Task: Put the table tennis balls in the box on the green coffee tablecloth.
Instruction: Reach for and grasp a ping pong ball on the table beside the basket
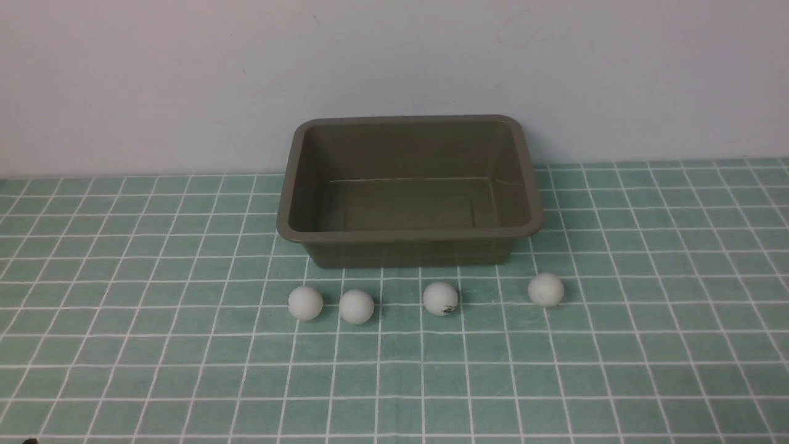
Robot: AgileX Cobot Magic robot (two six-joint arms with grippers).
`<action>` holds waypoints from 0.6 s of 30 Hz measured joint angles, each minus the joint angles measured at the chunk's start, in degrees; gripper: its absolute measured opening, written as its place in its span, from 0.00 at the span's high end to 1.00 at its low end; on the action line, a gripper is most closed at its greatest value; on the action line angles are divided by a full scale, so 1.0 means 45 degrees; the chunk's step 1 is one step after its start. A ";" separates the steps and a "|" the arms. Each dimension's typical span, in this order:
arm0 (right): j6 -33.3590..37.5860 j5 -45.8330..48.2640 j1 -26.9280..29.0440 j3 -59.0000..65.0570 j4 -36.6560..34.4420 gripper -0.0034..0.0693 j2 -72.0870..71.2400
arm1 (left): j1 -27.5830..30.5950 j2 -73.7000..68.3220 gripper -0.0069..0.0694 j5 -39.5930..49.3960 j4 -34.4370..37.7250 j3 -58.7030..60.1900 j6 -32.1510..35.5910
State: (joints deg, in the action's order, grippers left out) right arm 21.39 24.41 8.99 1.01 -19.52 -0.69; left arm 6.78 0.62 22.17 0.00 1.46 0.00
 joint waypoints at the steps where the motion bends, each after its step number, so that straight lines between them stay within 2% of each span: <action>1: 0.0000 0.0000 0.0000 0.0000 0.0000 0.45 0.0000 | 0.0000 0.0000 0.42 0.0000 0.0000 0.0000 0.0000; 11: -0.0043 0.0000 0.0000 0.0000 -0.0047 0.45 0.0000 | 0.0000 0.0000 0.42 0.0000 0.0000 0.0000 -0.0070; 18: -0.0474 -0.0013 0.0000 -0.0329 -0.1182 0.45 0.0000 | 0.0000 0.0000 0.42 0.0000 0.0000 0.0000 0.0000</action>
State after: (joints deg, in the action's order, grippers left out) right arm 19.25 24.36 8.99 -0.48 -24.84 -0.69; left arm 6.78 0.62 22.17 0.00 1.46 0.00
